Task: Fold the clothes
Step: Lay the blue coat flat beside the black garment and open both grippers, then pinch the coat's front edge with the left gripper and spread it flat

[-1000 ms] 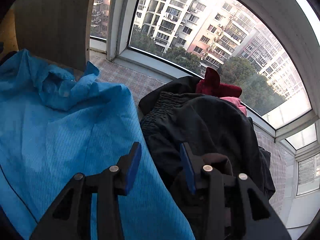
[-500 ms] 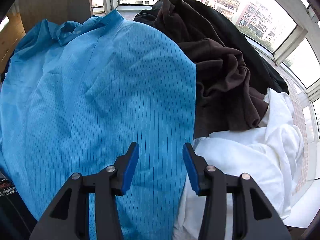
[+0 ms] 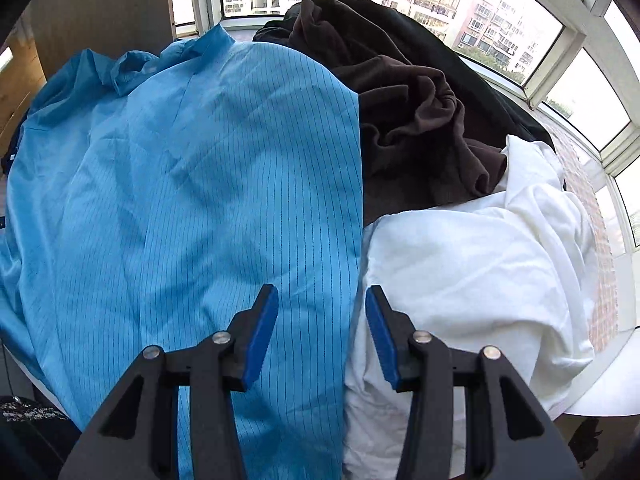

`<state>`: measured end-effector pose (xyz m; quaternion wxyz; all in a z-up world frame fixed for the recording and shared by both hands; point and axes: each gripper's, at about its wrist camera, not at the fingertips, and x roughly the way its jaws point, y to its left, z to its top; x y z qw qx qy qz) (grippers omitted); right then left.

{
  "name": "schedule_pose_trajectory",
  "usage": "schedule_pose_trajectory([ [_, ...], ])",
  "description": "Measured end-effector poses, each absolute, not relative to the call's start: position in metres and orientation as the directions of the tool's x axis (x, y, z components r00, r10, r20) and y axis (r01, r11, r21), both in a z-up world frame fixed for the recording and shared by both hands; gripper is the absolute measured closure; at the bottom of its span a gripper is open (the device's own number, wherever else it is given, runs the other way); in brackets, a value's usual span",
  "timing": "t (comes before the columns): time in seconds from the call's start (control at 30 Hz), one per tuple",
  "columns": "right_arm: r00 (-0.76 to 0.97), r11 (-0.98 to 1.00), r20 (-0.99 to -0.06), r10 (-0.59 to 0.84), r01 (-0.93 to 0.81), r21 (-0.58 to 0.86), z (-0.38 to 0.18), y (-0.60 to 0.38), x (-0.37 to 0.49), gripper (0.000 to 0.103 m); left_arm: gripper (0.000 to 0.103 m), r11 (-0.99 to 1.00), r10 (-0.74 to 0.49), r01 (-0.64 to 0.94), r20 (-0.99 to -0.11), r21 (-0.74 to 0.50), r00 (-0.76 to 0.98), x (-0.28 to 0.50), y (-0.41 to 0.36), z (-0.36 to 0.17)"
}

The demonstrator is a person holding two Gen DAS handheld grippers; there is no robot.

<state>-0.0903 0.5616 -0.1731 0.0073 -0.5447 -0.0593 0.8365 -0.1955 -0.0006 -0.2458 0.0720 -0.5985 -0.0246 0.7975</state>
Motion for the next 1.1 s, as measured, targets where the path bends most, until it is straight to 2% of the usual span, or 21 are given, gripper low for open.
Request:
schedule_pose_trajectory([
  [0.23,-0.442,-0.995,-0.894,0.072,0.036,-0.098,-0.158,0.569,-0.087,0.054,0.103,-0.989,0.146,-0.082,-0.923,-0.124,-0.357,-0.179,-0.008,-0.208],
  [0.5,-0.375,-0.996,-0.926,0.031,0.068,-0.061,-0.180,0.553,-0.098,0.053,0.103,-0.997,0.051,0.021,-0.877,-0.070,-0.479,-0.180,-0.091,-0.122],
  [0.63,-0.337,-0.984,-0.937,-0.088,0.176,0.029,-0.184,0.514,-0.080,0.053,0.103,-0.999,0.040,-0.041,-0.900,-0.024,-0.435,-0.177,-0.082,-0.131],
  [0.87,-0.174,-0.937,-0.982,-0.076,0.350,0.011,-0.238,0.441,-0.058,0.053,0.103,-0.991,0.103,-0.117,-0.924,-0.064,-0.368,-0.167,-0.047,-0.169],
  [0.93,-0.142,-0.933,-0.989,-0.030,0.360,-0.023,-0.253,0.437,-0.056,0.054,0.103,-0.990,0.106,-0.129,-0.927,-0.063,-0.360,-0.165,-0.042,-0.173],
  [1.03,-0.125,-0.934,-0.992,-0.006,0.354,-0.039,-0.261,0.445,-0.057,0.102,0.103,-0.989,0.101,-0.135,-0.928,-0.056,-0.358,-0.164,-0.040,-0.175],
  [1.1,-0.164,-0.931,-0.986,0.004,0.359,-0.063,-0.249,0.452,-0.057,0.102,0.103,-0.990,0.098,-0.131,-0.929,-0.055,-0.357,-0.163,-0.042,-0.175],
])
